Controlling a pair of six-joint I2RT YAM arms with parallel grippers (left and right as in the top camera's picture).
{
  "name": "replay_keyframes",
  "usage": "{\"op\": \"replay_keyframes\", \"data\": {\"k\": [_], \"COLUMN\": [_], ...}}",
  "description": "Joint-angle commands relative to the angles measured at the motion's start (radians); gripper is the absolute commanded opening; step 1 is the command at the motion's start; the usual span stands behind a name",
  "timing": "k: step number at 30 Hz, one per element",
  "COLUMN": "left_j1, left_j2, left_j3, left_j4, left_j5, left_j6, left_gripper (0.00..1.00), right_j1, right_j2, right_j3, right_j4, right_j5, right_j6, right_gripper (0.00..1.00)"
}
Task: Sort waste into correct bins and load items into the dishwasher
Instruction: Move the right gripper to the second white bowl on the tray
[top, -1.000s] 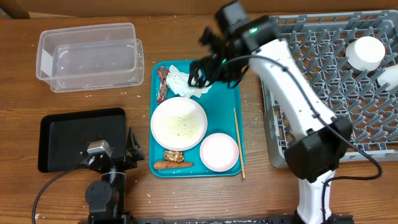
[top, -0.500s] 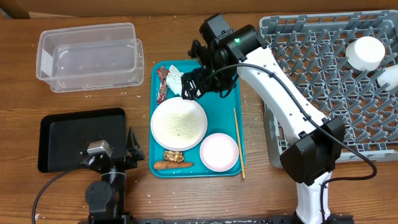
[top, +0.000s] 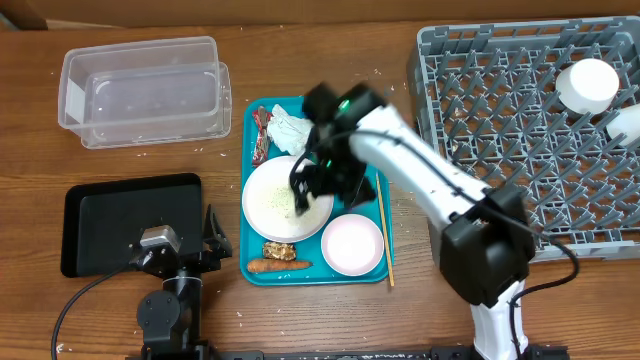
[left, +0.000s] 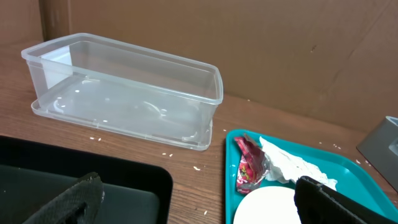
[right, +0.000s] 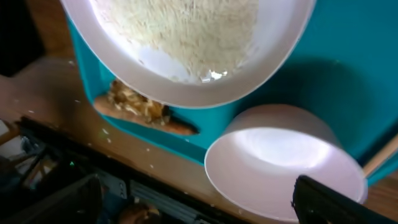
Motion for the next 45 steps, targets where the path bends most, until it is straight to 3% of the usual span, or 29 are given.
{"op": "replay_keyframes", "data": {"k": [1, 12, 16, 19, 21, 35, 37, 39, 45], "left_j1": [-0.006, -0.006, -0.007, -0.007, -0.007, -0.006, -0.006, -0.007, -0.007], "left_j2": [-0.006, -0.006, -0.006, -0.006, -0.006, -0.006, -0.006, -0.006, -0.006], "left_j3": [-0.003, -0.003, -0.003, -0.003, -0.003, -0.003, -0.003, -0.003, -0.003], "left_j4": [0.003, 0.003, 0.003, 0.003, 0.003, 0.003, 0.003, 0.003, 0.003], "left_j5": [0.007, 0.007, 0.007, 0.007, 0.007, 0.007, 0.007, 0.007, 0.007], "left_j6": [-0.007, -0.007, -0.007, -0.007, -0.007, -0.007, -0.007, -0.007, -0.007], "left_gripper": [1.0, 1.0, 1.0, 1.0, 1.0, 1.0, 1.0, 1.0, 1.0], "right_j1": [0.059, 0.126, 0.128, 0.127, 0.127, 0.164, 0.164, 0.164, 0.162], "right_j2": [-0.005, -0.005, -0.005, -0.005, -0.005, -0.005, -0.005, -0.005, -0.005], "right_j3": [-0.083, -0.146, -0.188, -0.199, -0.199, -0.245, -0.267, -0.272, -0.266], "right_j4": [0.037, 0.089, 0.124, 0.129, 0.129, 0.197, 0.218, 0.214, 0.204], "right_j5": [0.005, 0.189, 0.227, 0.221, 0.217, 0.218, 0.211, 0.205, 0.206], "right_j6": [0.124, 0.419, 0.465, 0.465, 0.466, 0.565, 0.57, 0.569, 0.56], "right_gripper": [1.0, 1.0, 0.91, 0.71, 0.64, 0.59, 0.55, 0.45, 0.39]}}
